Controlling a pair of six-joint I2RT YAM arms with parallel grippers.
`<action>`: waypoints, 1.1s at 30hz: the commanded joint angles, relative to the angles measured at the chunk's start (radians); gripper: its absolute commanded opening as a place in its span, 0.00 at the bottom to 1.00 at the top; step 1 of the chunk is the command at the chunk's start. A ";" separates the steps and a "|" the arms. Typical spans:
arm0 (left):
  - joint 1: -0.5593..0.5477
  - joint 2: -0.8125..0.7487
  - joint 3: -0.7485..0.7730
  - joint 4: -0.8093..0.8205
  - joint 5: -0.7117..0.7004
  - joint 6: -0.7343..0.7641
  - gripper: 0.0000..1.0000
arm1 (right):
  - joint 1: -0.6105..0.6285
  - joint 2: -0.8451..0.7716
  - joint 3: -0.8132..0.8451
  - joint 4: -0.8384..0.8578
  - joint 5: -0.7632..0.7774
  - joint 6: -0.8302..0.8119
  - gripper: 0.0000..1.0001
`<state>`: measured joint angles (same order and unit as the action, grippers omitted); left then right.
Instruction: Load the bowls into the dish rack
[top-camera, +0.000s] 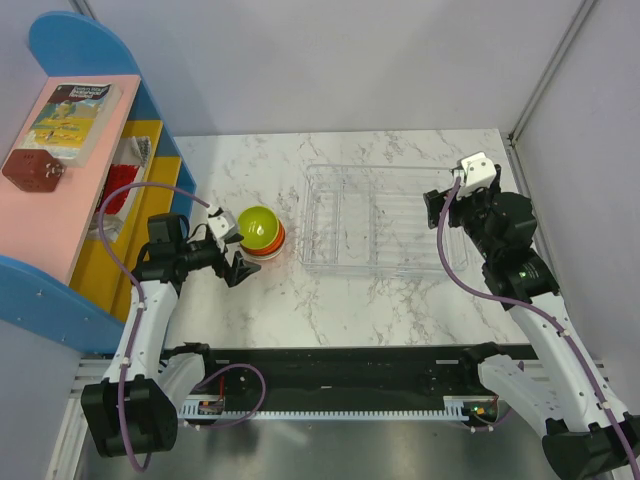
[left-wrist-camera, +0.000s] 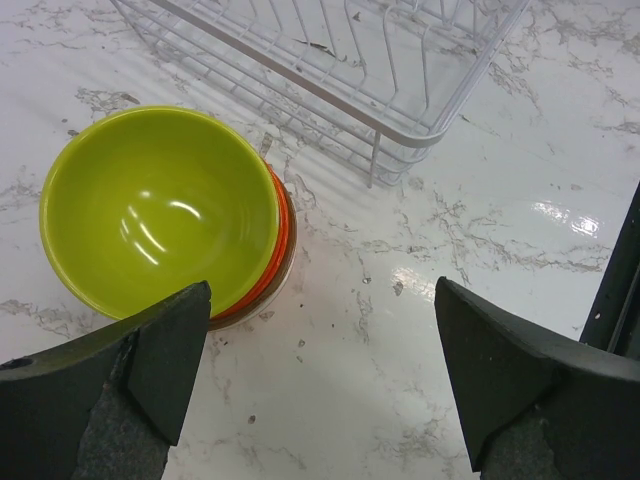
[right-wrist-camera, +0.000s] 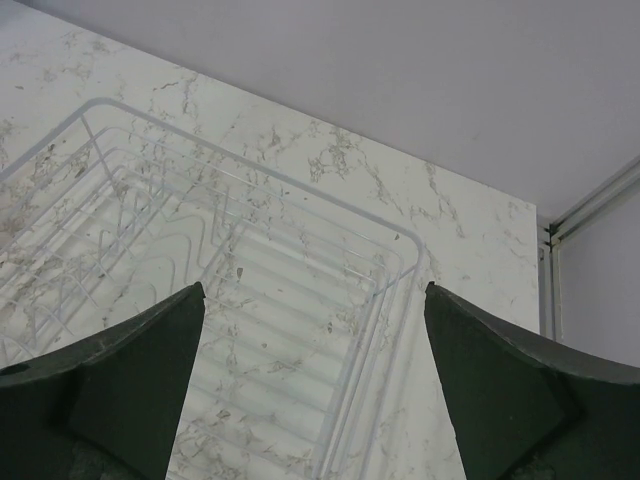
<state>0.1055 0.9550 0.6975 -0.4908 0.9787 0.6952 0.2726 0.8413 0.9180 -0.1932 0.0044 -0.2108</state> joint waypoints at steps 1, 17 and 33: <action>0.006 0.002 0.000 0.035 0.017 -0.023 1.00 | -0.001 -0.004 -0.005 0.041 -0.034 0.017 0.98; 0.013 0.025 -0.012 0.187 -0.121 -0.157 1.00 | -0.001 0.025 -0.033 0.041 -0.050 -0.128 0.98; 0.016 0.171 0.112 0.302 -0.272 -0.270 1.00 | -0.001 0.053 -0.004 0.005 -0.124 -0.111 0.98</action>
<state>0.1165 1.0595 0.7383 -0.2478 0.7258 0.4648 0.2726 0.8925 0.8829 -0.1986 -0.0937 -0.3283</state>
